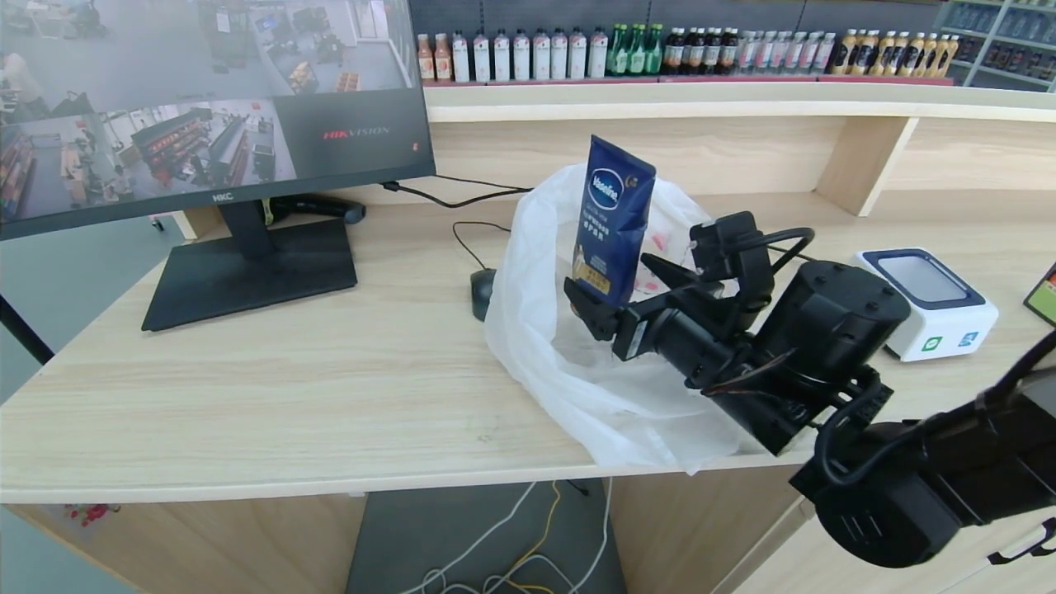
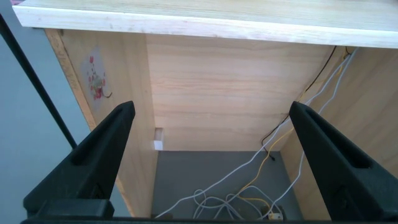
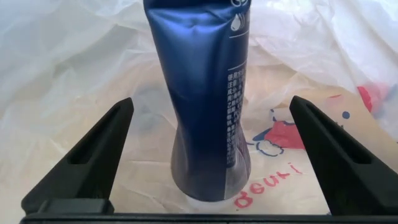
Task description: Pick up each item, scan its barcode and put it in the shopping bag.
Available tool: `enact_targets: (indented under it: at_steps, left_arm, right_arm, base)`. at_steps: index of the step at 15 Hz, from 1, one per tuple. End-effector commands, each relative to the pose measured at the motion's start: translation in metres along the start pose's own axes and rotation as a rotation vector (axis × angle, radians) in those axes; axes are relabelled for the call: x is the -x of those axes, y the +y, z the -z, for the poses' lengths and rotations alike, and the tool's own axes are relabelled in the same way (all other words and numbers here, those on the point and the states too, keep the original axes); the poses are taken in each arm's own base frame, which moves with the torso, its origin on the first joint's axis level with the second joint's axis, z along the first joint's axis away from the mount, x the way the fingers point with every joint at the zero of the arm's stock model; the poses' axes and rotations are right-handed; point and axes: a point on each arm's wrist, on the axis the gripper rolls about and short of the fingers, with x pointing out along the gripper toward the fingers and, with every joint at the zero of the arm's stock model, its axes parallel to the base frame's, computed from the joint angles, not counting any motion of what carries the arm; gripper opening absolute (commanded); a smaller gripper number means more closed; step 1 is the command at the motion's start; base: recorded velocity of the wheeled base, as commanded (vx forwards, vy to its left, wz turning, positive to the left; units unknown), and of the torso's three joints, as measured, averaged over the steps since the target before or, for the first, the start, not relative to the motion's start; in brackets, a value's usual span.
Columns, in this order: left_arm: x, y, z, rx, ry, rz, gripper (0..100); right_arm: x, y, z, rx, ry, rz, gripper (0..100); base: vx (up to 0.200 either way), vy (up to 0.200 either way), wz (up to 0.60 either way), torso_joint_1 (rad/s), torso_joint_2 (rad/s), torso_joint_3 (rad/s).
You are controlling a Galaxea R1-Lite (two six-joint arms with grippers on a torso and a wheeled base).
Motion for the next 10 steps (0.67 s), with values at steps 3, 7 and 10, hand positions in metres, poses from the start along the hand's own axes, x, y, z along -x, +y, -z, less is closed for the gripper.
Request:
enact_targets:
  at_steps: [3,7,10]
  left_arm:
    - [0.0,0.0,0.0,0.0,0.0,0.0,100]
    - [0.0,0.0,0.0,0.0,0.0,0.0,100]
    - [0.0,0.0,0.0,0.0,0.0,0.0,100]
  right_arm:
    - [0.05,-0.006,-0.036,-0.002,-0.048,0.006,100]
    - [0.075,-0.008,-0.042,-0.002,-0.072,0.016,100]
    - [0.081,-0.002,-0.041,-0.025,-0.172,0.031,100]
  base:
    - [0.0,0.0,0.0,0.0,0.0,0.0]
    - [0.0,0.0,0.0,0.0,0.0,0.0]
    - [0.0,0.0,0.0,0.0,0.0,0.0]
